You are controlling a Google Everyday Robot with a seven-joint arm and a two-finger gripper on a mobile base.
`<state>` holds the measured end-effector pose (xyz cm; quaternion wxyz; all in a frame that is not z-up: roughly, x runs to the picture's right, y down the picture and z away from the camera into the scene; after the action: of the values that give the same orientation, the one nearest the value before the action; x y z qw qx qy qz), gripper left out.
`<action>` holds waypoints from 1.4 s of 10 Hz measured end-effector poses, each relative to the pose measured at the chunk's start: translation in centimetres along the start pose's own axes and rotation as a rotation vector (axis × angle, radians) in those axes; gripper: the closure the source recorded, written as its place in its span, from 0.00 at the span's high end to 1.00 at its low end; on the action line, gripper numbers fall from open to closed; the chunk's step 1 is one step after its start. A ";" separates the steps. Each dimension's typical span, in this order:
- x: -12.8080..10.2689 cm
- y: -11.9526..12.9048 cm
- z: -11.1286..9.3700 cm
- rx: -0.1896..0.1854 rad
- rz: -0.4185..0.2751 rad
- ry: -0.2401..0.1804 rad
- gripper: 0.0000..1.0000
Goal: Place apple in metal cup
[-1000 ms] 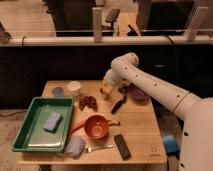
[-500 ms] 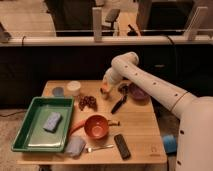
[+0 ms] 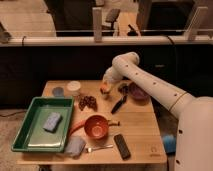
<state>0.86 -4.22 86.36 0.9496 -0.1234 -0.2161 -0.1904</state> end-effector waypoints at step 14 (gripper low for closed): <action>0.3 0.2 0.0 -0.004 -0.004 -0.012 0.80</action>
<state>1.17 -4.09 86.46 0.9477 -0.1260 -0.2217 -0.1918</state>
